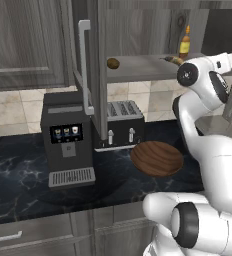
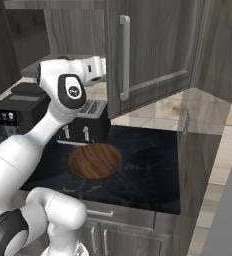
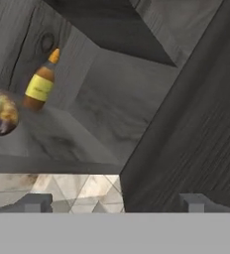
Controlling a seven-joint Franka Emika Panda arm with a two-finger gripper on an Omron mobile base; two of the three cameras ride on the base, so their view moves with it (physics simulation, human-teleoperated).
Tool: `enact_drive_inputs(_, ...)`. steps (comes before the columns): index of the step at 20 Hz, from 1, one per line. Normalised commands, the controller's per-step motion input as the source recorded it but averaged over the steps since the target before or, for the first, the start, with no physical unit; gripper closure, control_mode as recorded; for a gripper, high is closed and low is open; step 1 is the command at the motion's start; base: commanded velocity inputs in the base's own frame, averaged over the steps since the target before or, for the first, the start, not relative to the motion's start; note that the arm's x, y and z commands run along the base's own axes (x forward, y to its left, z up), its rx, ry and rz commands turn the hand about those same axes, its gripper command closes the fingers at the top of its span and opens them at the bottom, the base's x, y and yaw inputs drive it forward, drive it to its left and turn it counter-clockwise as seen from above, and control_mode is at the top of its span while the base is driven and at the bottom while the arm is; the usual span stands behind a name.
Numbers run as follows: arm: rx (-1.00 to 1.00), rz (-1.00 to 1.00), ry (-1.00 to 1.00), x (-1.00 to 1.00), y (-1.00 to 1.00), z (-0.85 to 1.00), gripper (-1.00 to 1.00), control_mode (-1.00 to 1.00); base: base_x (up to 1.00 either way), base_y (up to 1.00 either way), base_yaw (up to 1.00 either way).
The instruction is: Open the cabinet. Pick the kiwi and banana from the cabinet and place them into the bowl. Then close the cabinet.
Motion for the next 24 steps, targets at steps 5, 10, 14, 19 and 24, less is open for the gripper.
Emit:
enact_drive_inputs(5,0.00,-0.13,0.00,0.04,-0.66,0.00,-1.00,-1.00,0.00,0.00,0.00)
enact_drive_inputs(10,0.01,-0.15,0.00,-0.01,-0.63,0.00,-1.00,-1.00,0.00,0.00,0.00)
enact_drive_inputs(14,0.00,-0.05,-0.02,0.01,-0.02,0.03,-1.00,-1.00,0.00,0.00,0.00)
enact_drive_inputs(19,-0.01,0.00,0.01,-0.12,0.47,0.05,-1.00,-1.00,0.00,0.00,0.00)
enact_drive_inputs(24,-0.01,0.00,0.04,-0.11,0.86,0.47,-1.00,-1.00,0.00,0.00,0.00)
